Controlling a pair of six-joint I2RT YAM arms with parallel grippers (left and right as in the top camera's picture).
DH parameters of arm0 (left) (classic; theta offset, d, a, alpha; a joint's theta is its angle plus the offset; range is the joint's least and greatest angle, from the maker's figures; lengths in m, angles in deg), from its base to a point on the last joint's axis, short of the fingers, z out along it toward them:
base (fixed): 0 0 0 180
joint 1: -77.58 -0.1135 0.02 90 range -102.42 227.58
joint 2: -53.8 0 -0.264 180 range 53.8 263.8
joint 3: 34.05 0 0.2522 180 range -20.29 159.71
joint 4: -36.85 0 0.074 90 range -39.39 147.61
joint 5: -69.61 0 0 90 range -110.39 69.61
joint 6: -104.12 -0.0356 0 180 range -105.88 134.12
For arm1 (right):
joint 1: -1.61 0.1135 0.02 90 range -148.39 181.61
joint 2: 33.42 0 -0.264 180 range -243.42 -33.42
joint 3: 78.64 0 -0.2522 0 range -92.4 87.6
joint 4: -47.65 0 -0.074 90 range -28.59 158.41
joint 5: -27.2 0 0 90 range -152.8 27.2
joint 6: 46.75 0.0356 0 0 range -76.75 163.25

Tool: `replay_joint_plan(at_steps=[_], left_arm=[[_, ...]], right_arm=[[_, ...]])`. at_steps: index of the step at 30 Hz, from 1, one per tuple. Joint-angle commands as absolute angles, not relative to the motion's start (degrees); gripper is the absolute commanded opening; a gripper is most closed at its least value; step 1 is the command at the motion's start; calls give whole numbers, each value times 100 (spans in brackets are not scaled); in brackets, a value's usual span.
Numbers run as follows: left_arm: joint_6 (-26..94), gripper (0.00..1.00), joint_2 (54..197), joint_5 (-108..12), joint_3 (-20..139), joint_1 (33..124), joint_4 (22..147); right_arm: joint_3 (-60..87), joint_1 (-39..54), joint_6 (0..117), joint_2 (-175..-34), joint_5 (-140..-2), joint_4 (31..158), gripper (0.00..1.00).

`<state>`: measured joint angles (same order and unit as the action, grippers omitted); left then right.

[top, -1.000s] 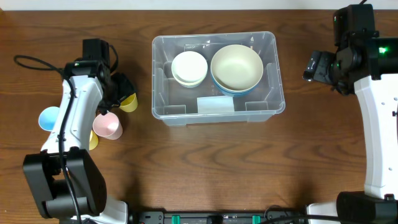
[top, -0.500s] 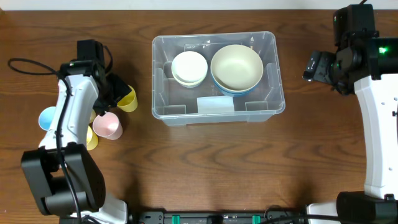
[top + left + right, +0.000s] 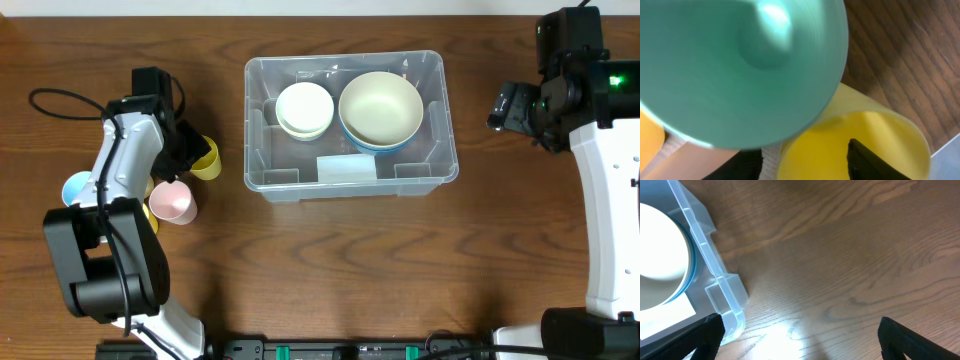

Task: Pack container
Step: 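Lower the left gripper and grasp the yellow cup rim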

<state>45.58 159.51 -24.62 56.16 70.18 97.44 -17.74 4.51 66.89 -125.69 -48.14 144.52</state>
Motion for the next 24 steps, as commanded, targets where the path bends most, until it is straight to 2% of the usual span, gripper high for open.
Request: replay_joint_plan(at_steps=[1,3,6,8,18,24], left_arm=[[4458,47,16109,-2379,5664,6988,9694],[4458,35,16188,-2377,5664,6988,9665],[4458,23,16264,-2379,5664,6988,9654],[4434,6,16279,-2379,5664,6988,9656],[3955,6,16122,-2833,5723,6990,9755],[3699,6,15346,-2877,5926,6992,10078]], right_arm=[[-1794,425,6676,-12560,-4738,14459,99],[-1794,425,6676,-12560,-4738,14461,99],[-1794,425,6676,-12560,-4738,14461,99],[-1794,425,6674,-12560,-4738,14461,99],[-1794,425,6676,-12560,-4738,14461,99],[-1794,425,6676,-12560,-4738,14461,99]])
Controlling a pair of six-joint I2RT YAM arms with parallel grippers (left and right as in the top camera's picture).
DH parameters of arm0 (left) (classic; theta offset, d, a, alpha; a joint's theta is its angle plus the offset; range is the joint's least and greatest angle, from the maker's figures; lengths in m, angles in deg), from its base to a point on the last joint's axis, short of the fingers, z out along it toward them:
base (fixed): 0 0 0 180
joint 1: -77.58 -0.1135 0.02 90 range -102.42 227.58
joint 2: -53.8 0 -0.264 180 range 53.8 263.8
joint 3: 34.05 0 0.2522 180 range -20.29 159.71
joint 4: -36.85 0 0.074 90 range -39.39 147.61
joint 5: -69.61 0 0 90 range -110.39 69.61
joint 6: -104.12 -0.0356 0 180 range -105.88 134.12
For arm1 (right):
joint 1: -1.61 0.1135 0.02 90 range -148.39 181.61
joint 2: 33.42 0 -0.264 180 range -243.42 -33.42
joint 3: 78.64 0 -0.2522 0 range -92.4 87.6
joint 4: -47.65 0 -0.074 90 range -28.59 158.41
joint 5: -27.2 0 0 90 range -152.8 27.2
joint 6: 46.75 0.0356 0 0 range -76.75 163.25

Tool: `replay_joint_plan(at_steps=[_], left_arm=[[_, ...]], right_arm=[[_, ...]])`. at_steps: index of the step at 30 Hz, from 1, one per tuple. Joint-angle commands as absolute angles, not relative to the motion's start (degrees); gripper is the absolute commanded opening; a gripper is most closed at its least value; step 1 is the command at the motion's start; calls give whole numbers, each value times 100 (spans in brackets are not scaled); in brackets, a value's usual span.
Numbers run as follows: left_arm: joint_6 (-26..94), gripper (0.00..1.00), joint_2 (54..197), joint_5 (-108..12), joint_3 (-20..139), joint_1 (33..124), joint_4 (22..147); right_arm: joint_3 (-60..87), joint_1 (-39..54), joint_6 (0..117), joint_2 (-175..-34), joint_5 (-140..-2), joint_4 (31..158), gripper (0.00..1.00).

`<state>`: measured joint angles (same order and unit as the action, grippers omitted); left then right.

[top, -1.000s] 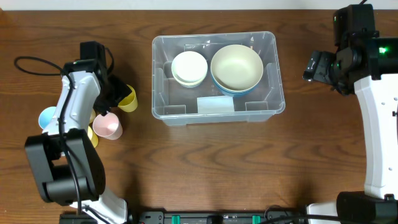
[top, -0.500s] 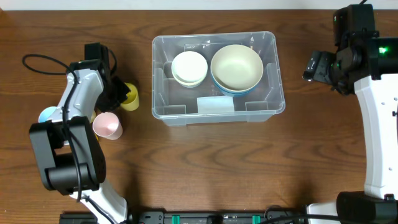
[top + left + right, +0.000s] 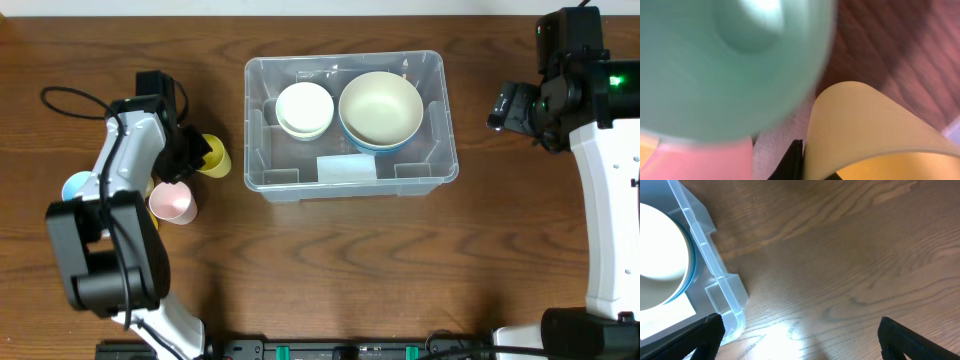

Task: Pack container
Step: 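Lower the left gripper and grasp the yellow cup rim, then carry the yellow cup into the container's front middle and release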

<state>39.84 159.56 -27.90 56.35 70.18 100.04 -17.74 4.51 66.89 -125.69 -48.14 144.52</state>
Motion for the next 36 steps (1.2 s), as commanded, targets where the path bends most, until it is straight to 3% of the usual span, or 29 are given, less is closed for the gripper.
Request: replay_joint_plan(at_steps=[1,10,16,25,36], left_arm=[[3669,6,15158,-2873,5930,6994,10113],[3551,6,13257,-2899,5930,7132,10260],[3284,6,12686,-3393,5928,8087,10054],[2486,6,13525,-3389,5928,9864,9224],[2270,6,15224,-3172,5928,10382,9018]], right_arm=[[-1794,425,6676,-12560,-4738,14461,99],[-1794,425,6676,-12560,-4738,14461,99],[-1794,425,6676,-12560,-4738,14461,99],[-1794,425,6676,-12560,-4738,14461,99],[-1794,425,6676,-12560,-4738,14461,99]])
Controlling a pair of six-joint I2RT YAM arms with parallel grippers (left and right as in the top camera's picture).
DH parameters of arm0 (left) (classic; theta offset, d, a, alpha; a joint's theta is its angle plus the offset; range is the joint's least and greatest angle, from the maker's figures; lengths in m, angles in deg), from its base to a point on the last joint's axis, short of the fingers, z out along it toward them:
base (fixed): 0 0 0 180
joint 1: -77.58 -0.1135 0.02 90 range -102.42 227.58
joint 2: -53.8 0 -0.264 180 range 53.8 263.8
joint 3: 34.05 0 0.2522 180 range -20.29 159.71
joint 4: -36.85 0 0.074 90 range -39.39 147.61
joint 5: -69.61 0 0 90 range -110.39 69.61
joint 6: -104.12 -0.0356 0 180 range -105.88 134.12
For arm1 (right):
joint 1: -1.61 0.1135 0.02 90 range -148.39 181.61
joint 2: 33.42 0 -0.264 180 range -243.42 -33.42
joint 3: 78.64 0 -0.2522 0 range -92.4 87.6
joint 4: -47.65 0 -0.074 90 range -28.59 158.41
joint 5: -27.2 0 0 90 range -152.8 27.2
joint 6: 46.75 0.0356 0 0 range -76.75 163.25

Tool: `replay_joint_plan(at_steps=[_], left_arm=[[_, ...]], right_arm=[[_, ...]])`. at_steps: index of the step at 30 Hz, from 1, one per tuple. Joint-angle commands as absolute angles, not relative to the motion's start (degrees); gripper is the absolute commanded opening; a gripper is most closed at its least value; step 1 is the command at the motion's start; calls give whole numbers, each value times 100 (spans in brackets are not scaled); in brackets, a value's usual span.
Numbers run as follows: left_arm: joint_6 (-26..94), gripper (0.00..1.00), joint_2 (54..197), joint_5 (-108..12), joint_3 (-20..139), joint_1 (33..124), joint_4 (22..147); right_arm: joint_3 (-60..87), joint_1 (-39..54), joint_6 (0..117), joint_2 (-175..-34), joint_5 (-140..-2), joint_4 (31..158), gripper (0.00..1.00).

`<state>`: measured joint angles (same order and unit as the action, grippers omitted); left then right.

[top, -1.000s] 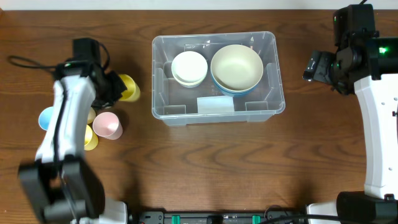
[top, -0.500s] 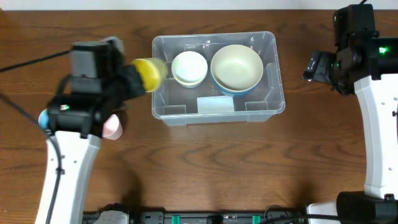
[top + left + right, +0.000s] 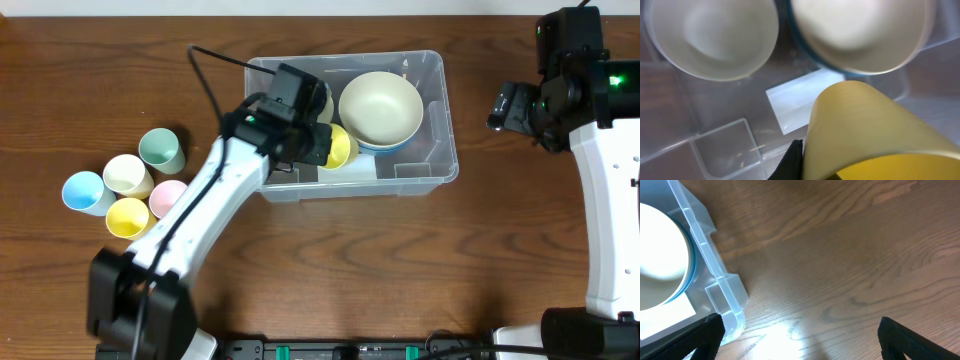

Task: Pack container
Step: 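Carry the yellow cup into the container's front middle and release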

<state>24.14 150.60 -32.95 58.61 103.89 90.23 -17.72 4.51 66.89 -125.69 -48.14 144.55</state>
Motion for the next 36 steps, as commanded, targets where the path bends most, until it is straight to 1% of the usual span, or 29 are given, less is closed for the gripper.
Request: replay_joint_plan(at_steps=[1,19,23,24,25,28,30,33,36], left_arm=[[2270,6,15313,-3172,5928,10380,9018],[2270,6,16220,-3174,5880,10513,8970],[2270,8,16257,-3174,5880,10620,8900],[2270,12,16257,-3172,5880,10642,8876],[2270,22,16257,-3172,5880,10655,8861],[2270,43,16257,-3172,5880,10664,8850],[2272,54,16255,-3172,5880,10662,8861],[2272,60,16247,-3172,5904,10651,8870],[2274,61,16179,-3174,5989,10622,8911]], right_arm=[[-1794,425,6676,-12560,-4738,14461,99],[-1794,425,6676,-12560,-4738,14461,99],[-1794,425,6676,-12560,-4738,14461,99],[-1794,425,6676,-12560,-4738,14461,99],[-1794,425,6676,-12560,-4738,14459,99],[-1794,425,6676,-12560,-4738,14459,99],[-1794,425,6676,-12560,-4738,14459,99],[-1794,425,6676,-12560,-4738,14459,99],[-1794,425,6676,-12560,-4738,14459,99]])
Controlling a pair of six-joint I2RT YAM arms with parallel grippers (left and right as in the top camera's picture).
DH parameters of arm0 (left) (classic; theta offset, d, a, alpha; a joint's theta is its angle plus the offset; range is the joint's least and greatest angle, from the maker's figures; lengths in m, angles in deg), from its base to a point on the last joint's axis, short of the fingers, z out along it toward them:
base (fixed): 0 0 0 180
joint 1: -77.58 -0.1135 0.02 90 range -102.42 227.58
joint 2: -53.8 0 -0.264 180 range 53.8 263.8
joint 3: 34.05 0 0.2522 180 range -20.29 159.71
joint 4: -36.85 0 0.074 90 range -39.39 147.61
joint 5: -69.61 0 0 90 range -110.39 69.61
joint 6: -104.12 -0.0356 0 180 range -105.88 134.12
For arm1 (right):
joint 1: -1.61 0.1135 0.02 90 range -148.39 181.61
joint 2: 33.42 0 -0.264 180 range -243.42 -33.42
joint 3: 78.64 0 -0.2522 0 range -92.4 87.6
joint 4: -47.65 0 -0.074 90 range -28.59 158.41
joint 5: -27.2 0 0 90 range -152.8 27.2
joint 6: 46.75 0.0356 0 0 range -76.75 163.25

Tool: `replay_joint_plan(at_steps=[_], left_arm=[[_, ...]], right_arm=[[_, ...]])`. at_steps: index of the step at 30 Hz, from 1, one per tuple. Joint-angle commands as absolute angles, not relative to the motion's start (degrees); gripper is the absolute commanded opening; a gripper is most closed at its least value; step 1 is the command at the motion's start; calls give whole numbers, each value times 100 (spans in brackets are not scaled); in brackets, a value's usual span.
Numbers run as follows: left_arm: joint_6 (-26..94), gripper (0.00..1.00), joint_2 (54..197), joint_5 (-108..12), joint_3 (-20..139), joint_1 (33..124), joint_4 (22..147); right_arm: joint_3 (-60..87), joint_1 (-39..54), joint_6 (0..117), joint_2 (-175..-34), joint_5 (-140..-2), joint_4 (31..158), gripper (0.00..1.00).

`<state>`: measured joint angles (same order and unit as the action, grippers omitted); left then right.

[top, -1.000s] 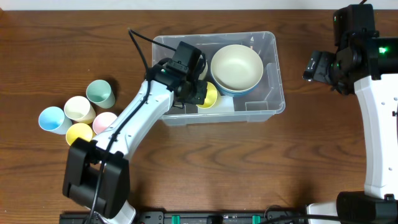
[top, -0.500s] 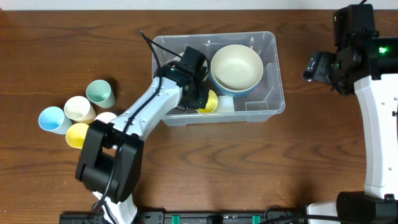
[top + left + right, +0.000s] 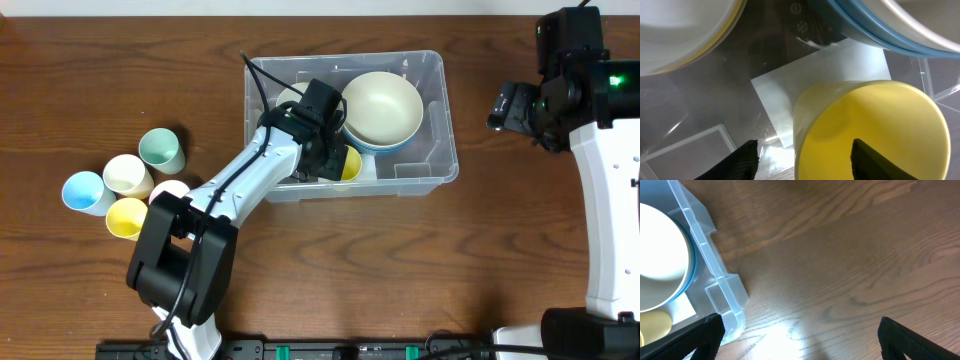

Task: Pack container
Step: 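Carry the yellow cup into the container's front middle and release, then return the left gripper to the green cup and grasp it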

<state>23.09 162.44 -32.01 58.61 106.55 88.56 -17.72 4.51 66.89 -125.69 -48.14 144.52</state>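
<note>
The clear plastic container holds a large blue-rimmed cream bowl and small stacked white bowls. A yellow cup stands upright on the container floor by the front wall, also in the overhead view. My left gripper is open low inside the container; one finger is inside the cup and the other outside its wall. My right gripper is open over bare table, to the right of the container, with nothing between its fingers.
To the left on the wooden table stands a cluster of cups: green, cream, blue, yellow and pink. A white label lies on the container floor.
The yellow cup was pinched by its wall over the container's front part; it now stands on the container floor. My left gripper has opened and sits lower. The right arm has not moved.
My left gripper was among the cups on the left with a finger inside the yellow cup. Then it was shut on that cup's wall. Later it held the cup over the container. Now the cup stands inside, let go. The right gripper stayed open throughout.
</note>
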Motion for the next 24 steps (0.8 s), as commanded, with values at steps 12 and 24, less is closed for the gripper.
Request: replay_joint_plan(at_steps=[12,24], left_arm=[[2229,62,14913,-2993,6757,10408,9632],[2314,70,14260,-2075,6735,8293,10166]], right_arm=[[-1794,425,6676,-12560,-4738,14461,99],[-1794,425,6676,-12560,-4738,14459,99]])
